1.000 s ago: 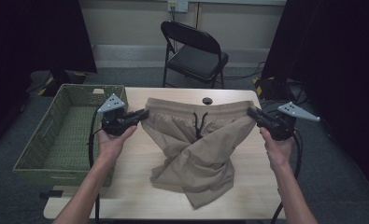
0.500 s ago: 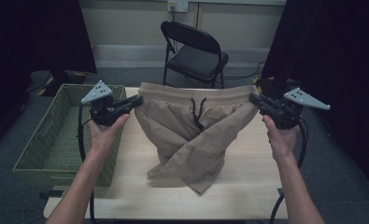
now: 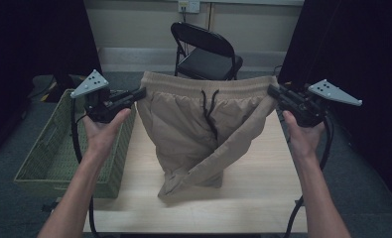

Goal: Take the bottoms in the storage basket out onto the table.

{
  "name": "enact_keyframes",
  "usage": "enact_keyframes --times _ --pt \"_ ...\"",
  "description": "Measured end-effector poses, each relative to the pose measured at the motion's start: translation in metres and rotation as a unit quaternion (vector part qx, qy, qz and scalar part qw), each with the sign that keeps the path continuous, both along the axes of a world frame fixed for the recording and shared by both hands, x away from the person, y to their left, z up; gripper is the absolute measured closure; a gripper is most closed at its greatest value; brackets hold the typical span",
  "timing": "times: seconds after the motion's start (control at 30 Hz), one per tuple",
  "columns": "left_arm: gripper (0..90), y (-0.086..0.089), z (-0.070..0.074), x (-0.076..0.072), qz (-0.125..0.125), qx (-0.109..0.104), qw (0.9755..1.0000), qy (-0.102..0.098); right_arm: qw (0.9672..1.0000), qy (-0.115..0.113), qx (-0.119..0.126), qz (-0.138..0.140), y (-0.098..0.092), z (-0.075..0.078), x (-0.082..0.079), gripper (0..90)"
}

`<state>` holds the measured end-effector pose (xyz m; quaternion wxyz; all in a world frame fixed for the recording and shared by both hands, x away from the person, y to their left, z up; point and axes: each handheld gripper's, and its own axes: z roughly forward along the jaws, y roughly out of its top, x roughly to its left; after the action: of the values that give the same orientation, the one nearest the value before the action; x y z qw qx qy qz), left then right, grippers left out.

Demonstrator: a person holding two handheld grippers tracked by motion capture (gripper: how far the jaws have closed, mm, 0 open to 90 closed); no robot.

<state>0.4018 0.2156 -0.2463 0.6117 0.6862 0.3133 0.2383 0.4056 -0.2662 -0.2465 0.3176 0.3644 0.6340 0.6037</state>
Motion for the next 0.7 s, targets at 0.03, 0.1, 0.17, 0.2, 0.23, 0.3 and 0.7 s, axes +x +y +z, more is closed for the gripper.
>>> enact_keyframes --times 0.03,0.1,0.17,0.2,0.23,0.3,0.7 --pt "85.2 0.000 0.001 -0.001 0.001 0.000 1.0000 -0.001 1.0000 -0.001 -0.001 0.000 0.000 0.001 0.000 80.2" --pt "85.2 0.000 0.003 0.000 0.004 0.000 1.0000 0.001 1.0000 -0.003 -0.002 -0.001 0.001 0.004 0.000 80.2" --pt "85.2 0.001 0.006 0.000 0.004 -0.005 1.0000 0.001 1.0000 -0.007 -0.003 0.000 0.000 0.007 -0.001 80.2" --pt "85.2 0.001 0.008 -0.001 0.003 -0.005 1.0000 -0.002 1.0000 -0.007 -0.002 -0.001 0.001 0.009 -0.001 80.2" --pt "85.2 0.001 0.012 -0.002 0.002 -0.006 1.0000 -0.006 1.0000 -0.009 -0.003 -0.001 0.001 0.011 -0.002 80.2" --pt "85.2 0.000 0.020 -0.005 0.001 -0.007 0.9999 -0.015 0.9999 -0.017 -0.004 0.000 0.001 0.017 -0.003 80.2" --pt "85.2 -0.001 0.038 -0.001 0.013 -0.011 0.9994 -0.030 0.9989 -0.046 0.004 -0.009 0.000 0.044 -0.004 80.2"
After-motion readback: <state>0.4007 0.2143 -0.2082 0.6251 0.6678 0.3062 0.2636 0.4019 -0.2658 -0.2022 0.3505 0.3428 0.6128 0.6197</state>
